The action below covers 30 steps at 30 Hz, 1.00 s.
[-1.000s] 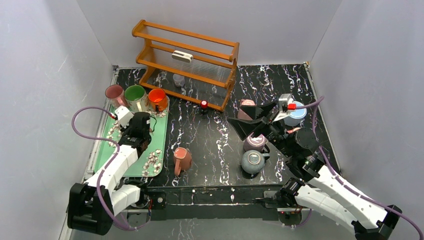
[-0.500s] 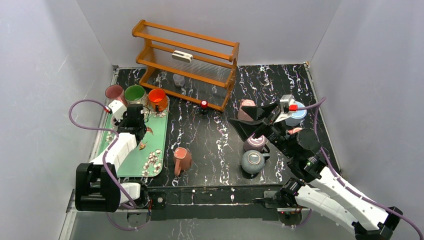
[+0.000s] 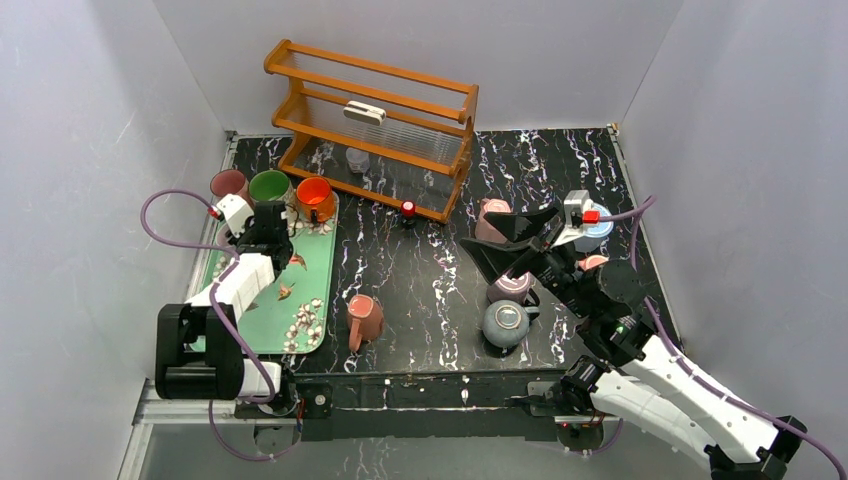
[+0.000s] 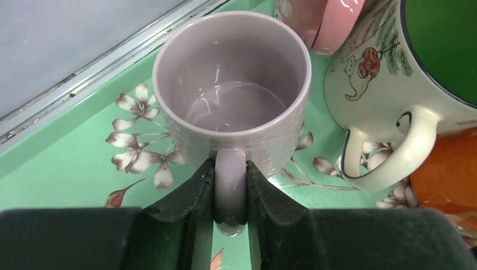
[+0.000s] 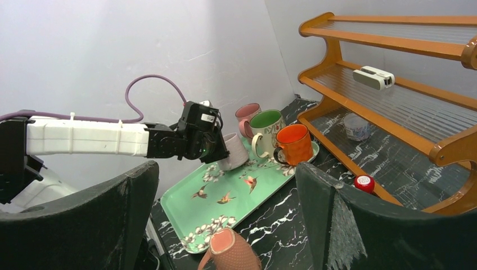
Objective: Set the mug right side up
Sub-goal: Place the cup on the tray.
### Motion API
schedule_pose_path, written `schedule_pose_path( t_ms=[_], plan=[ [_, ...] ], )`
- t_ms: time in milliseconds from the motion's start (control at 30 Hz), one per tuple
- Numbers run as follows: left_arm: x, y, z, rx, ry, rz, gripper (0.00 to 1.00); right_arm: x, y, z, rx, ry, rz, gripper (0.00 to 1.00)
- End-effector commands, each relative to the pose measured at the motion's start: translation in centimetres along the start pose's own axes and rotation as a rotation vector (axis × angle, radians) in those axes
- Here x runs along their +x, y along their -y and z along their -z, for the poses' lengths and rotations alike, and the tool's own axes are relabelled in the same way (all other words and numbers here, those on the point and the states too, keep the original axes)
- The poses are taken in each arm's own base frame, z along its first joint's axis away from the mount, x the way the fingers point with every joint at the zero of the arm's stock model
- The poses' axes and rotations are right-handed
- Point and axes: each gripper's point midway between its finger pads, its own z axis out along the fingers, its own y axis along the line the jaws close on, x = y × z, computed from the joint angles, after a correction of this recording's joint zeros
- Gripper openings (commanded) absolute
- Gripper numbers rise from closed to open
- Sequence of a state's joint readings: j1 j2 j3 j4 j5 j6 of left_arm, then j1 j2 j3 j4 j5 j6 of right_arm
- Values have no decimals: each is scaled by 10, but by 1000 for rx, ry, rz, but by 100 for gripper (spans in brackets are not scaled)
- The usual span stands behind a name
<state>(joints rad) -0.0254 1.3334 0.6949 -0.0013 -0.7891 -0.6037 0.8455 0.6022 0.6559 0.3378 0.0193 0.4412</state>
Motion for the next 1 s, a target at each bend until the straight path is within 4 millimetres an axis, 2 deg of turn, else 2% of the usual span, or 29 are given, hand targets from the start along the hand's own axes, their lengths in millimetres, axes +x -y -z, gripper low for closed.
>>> schedule_pose_path(
  t_ms=[0, 167, 433, 533, 700, 867, 967],
  plan=[
    [-27, -10, -3, -89, 73, 58, 0, -6, -4, -1, -12, 16, -1, 99],
    [-20, -17, -7, -149, 56, 35, 2, -6, -4, 0, -11, 16, -5, 99],
    [-18, -21, -11, -184, 46, 15, 12, -2, -6, -5, -13, -10, -35, 99],
    [-19, -18, -12, -167, 53, 27, 18, -3, -6, -6, -15, -4, -46, 99],
    [-18, -12, -20, -124, 9, 58, 18, 2, -4, -8, 1, -36, -52, 99],
    [-19, -12, -21, -136, 4, 63, 19, 23, 29, -7, 179, -133, -30, 99],
    [-17, -9, -22, -125, -19, 61, 20, 30, 43, -6, 255, -163, -34, 99]
  ],
)
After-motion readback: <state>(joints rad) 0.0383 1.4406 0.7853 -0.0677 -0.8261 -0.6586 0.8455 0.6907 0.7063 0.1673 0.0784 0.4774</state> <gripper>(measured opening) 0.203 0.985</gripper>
